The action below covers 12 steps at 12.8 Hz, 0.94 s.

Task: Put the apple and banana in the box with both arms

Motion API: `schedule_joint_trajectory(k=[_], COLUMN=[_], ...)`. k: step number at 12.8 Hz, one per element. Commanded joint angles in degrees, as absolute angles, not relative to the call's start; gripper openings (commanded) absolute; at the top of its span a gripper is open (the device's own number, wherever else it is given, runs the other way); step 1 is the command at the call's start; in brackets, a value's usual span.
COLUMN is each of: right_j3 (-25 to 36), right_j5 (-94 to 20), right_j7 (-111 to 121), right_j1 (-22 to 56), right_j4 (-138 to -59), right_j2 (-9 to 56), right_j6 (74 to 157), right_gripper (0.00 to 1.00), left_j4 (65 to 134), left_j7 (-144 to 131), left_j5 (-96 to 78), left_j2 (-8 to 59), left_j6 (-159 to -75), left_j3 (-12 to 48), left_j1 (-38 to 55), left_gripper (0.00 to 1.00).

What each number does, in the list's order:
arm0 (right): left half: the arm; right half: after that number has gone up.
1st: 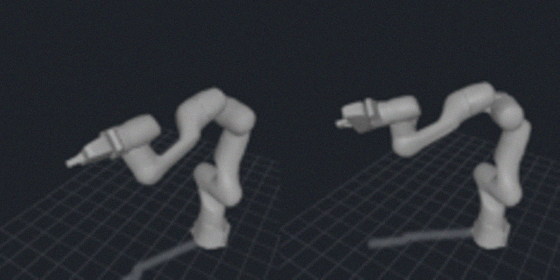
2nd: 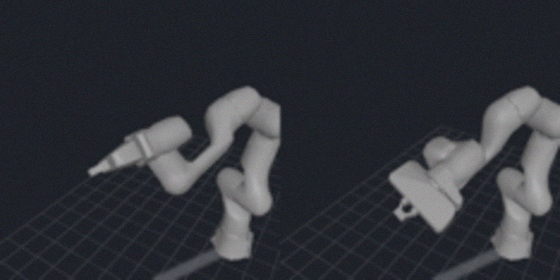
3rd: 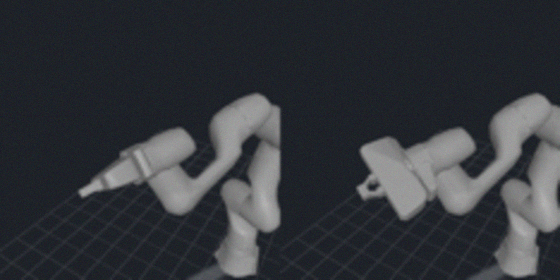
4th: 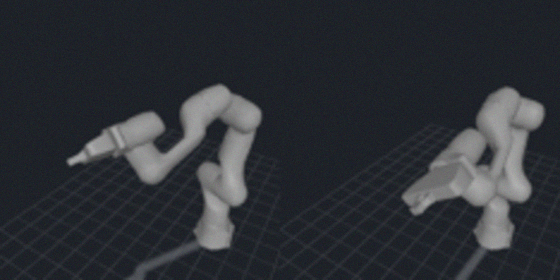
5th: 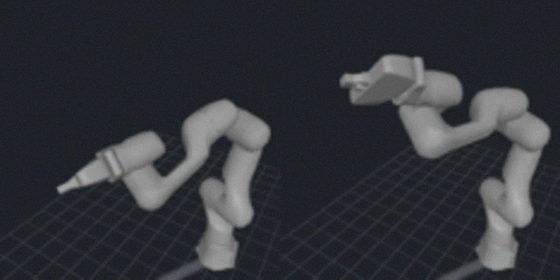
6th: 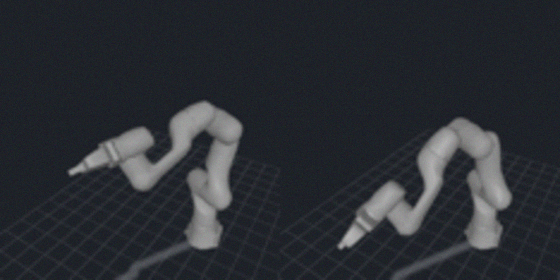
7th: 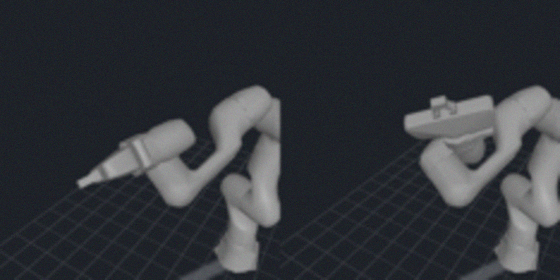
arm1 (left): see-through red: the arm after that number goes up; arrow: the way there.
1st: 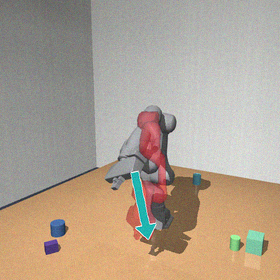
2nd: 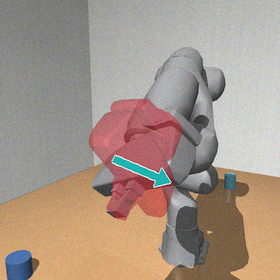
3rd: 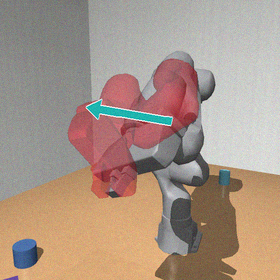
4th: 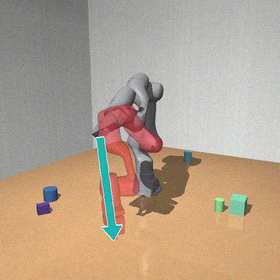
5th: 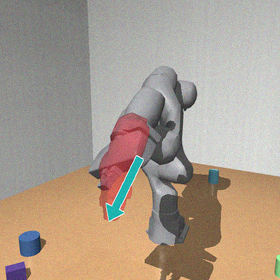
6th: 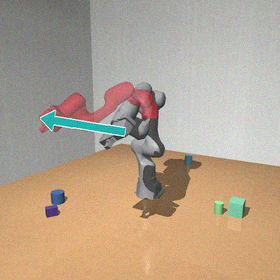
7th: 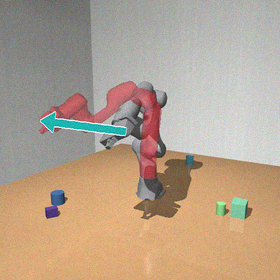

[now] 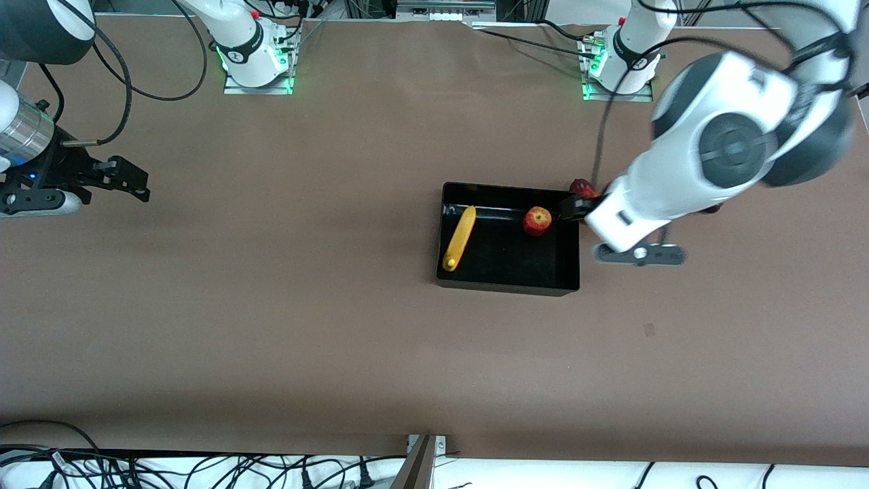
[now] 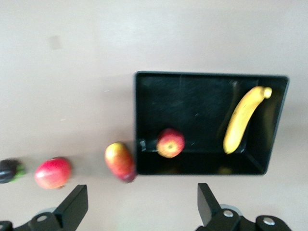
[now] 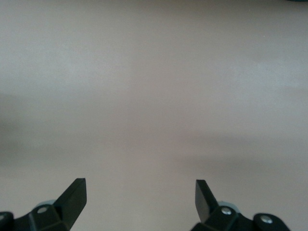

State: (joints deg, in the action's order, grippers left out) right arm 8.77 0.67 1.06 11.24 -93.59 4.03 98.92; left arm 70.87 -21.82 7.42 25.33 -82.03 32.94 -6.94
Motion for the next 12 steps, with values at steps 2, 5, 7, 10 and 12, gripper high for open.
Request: schedule_joint_trajectory(k=[2,5,7,10,12], right_j3=[8.17,8.17,8.17,8.17,8.17], right_j5=[0.88,0.88,0.88,0.88,0.88], right_j7=[1.23,1.23,1.23,1.23,1.23], right_j1=[10.55,10.55,10.55,10.55,10.55], right_j4=[-92.72,-92.64,-92.72,-92.64,-92.64], right_j2=[4.39,4.39,4.39,4.39,4.39], right_j6=[98.79,98.79,98.79,98.79,98.79], right_gripper=[1.0,1.0,1.0,1.0,1.0], left_j4=[67.67,73.26,85.28,100.07,100.38], left_j7=[-16.44,-12.41,-6.97,-4.57,-4.39], left_j5=[7.21,4.41,0.11,-2.01,-2.73], left_j2=[19.72,12.52,5.83,-2.44,-2.38], left_j6=[-75.15,-77.85,-86.27,-97.7,-97.91], left_j3=[31.31,19.67,9.44,4.69,2.64], left_j1=[-10.46,-6.19,-1.77,0.16,1.41], left_gripper=[1.0,1.0,1.0,1.0,1.0])
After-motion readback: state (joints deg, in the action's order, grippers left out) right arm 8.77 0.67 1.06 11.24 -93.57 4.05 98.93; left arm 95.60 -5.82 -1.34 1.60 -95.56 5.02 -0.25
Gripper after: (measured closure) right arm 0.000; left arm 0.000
